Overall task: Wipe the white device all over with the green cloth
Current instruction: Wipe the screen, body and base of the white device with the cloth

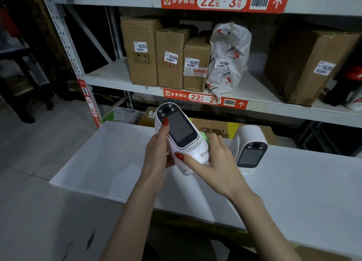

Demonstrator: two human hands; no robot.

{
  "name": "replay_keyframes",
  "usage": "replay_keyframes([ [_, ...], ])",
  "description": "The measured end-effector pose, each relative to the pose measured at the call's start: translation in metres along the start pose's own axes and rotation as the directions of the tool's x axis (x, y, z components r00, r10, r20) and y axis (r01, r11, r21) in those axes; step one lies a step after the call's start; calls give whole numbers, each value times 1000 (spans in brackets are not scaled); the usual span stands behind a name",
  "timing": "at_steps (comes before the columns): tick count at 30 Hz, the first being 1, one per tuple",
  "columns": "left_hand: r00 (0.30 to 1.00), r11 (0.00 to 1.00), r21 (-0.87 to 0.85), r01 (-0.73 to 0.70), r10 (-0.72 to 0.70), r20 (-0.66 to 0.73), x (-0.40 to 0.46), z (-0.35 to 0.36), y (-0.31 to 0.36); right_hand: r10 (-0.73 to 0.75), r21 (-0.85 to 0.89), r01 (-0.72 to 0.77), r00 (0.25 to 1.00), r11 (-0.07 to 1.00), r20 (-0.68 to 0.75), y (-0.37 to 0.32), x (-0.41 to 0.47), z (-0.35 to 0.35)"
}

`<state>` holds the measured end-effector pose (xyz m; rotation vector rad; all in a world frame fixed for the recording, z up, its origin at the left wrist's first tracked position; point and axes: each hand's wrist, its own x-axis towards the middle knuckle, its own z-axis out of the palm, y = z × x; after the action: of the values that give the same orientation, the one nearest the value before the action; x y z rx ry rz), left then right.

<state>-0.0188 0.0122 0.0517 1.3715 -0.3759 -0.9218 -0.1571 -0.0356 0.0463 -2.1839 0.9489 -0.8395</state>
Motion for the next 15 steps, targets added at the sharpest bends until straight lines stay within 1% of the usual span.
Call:
replay_keyframes([
  [2, 1000, 1000, -11, 15, -15, 9, -1, 0, 1, 105, 129, -116, 991, 985, 87, -1, 2, -3],
  [4, 1000, 999, -23, 23, -22, 18, -1, 0, 1, 208, 254, -258, 956, 932, 209, -1, 4, -8],
  [5, 999, 999, -37, 31, -30, 28, -1, -1, 1, 246, 299, -324, 931, 897, 271, 0, 5, -11],
  [7, 997, 995, -80, 58, -54, 52, -1, -1, 1, 280, 354, -404, 893, 843, 353, 0, 6, -14],
  [9, 995, 991, -112, 71, -63, 74, 0, -2, 0, 286, 393, -425, 886, 816, 365, -1, 6, -14],
  [11, 993, 989, -131, 75, -62, 98, -1, -3, 0, 291, 413, -423, 892, 807, 345, -1, 7, -14],
  [15, 990, 989, -117, 91, -77, 121, 0, -2, 0, 316, 434, -440, 890, 786, 328, -3, 7, -15],
])
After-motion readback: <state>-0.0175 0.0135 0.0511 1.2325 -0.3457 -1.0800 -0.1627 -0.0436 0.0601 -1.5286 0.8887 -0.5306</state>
